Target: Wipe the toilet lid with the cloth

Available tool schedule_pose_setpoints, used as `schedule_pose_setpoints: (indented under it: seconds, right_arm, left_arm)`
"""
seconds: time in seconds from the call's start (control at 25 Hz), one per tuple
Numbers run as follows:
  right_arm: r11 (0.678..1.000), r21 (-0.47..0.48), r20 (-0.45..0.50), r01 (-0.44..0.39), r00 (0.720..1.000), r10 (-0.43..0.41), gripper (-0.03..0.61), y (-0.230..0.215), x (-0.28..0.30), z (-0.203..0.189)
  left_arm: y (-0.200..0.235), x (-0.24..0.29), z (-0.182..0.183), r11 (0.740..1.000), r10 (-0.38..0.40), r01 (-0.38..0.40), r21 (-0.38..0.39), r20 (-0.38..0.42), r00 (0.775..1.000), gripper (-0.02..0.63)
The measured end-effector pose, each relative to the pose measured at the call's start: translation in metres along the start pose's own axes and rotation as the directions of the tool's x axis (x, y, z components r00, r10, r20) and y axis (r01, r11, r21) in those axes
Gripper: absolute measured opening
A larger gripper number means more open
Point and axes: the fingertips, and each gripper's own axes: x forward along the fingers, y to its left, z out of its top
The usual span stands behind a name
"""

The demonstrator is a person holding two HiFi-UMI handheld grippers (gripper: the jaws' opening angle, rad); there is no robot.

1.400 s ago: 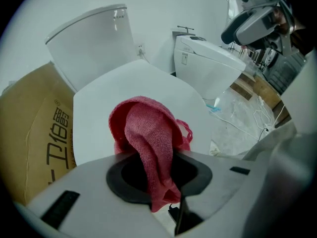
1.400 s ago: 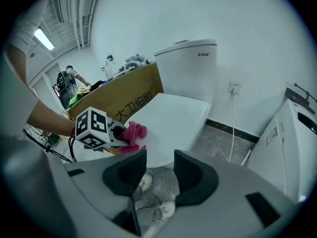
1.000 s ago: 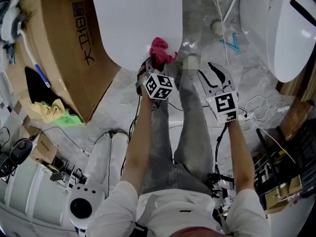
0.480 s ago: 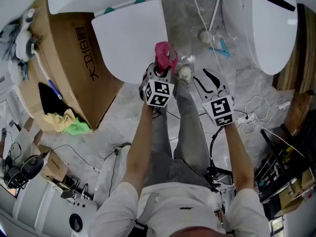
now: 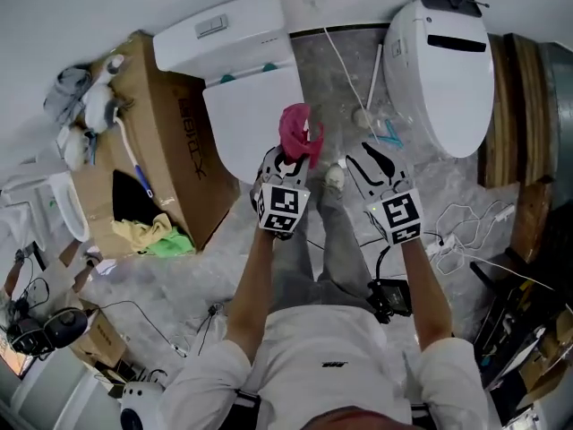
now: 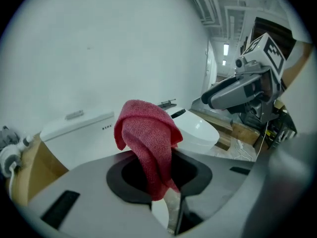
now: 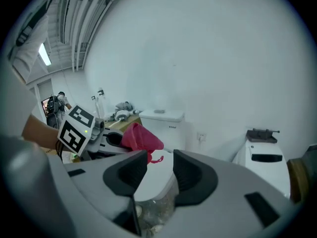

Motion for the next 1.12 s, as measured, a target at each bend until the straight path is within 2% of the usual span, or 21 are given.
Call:
schedule_pose_setpoints:
  seconds: [0.28, 0.48, 0.84, 1.12]
  right_arm:
    - [0.999, -0.05, 0.142, 0.01, 0.99, -0.003, 0.174, 0.063, -0.04, 0.108]
    - [0.994, -0.107, 0.22, 0.027, 0.976, -0.003, 0.173, 0.111, -0.058, 0.165]
    - [0.981, -0.192, 0.269, 0.016, 0.962, 0.037, 0.175, 0.181, -0.069, 0.211]
    - [0.981, -0.189, 0.303, 0.034, 0.953, 0.025, 0.173, 0.207, -0.087, 0.226]
  left_arm:
    - [0.022, -0.1, 0.068, 0.999, 0.027, -0.031, 0.035, 0.112, 0.993, 0.109]
    - [0.043, -0.173, 0.104, 0.996, 0.071, -0.079, 0.028, 0.213, 0.975, 0.109]
    - [0.073, -0.263, 0.137, 0.989, 0.126, -0.147, 0.034, 0.348, 0.929, 0.109]
    - [0.079, -0.298, 0.142, 0.987, 0.136, -0.16, 0.031, 0.389, 0.911, 0.109]
